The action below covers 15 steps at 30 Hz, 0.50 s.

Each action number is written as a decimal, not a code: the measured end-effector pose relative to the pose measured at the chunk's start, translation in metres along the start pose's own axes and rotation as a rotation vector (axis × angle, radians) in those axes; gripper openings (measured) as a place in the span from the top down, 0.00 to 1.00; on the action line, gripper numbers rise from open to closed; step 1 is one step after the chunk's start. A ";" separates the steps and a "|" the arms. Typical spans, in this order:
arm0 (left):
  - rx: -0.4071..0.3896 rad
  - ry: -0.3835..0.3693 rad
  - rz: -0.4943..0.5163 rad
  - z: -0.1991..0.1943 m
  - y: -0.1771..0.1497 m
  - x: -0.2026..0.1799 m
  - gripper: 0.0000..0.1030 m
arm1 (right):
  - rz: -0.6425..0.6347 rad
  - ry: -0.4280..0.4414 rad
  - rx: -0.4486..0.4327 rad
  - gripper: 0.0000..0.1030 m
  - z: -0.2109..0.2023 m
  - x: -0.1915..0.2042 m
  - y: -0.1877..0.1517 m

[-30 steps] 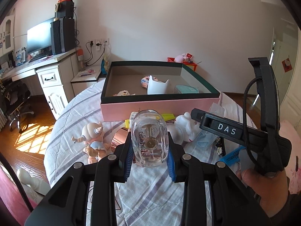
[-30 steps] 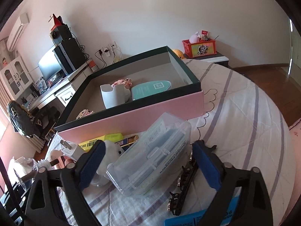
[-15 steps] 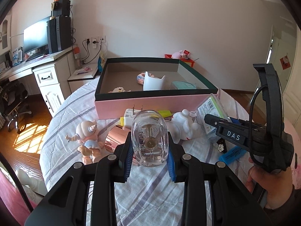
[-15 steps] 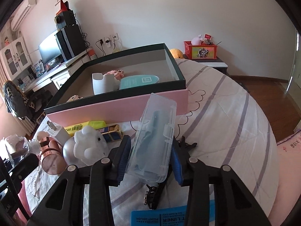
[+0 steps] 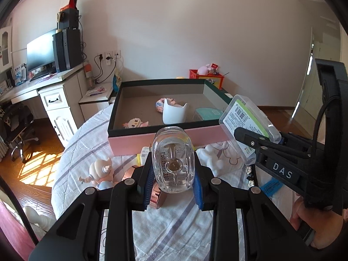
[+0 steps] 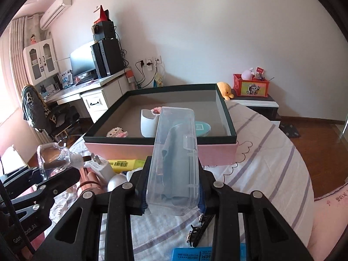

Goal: Organize rigid objects
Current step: 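Carry bottle and clear case into the pink box and open both tools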

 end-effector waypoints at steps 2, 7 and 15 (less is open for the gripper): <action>-0.005 -0.021 -0.001 0.000 0.012 0.000 0.70 | -0.019 -0.010 -0.027 0.67 -0.008 0.000 0.010; -0.033 -0.019 0.004 0.008 0.047 0.001 0.70 | -0.079 -0.018 -0.055 0.67 -0.010 -0.004 0.035; 0.004 0.017 0.060 0.069 0.110 -0.001 0.70 | -0.157 -0.026 0.000 0.67 0.038 -0.023 0.071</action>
Point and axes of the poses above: each gripper's, at about its wrist camera, not at the fingertips, and z roughly the way its jaws point, x to its left, y to its top, the point moved 3 cm from there along z, roughly the way its jaws point, and after that the axes turned 14 degrees about -z, right-handed, at the moved point
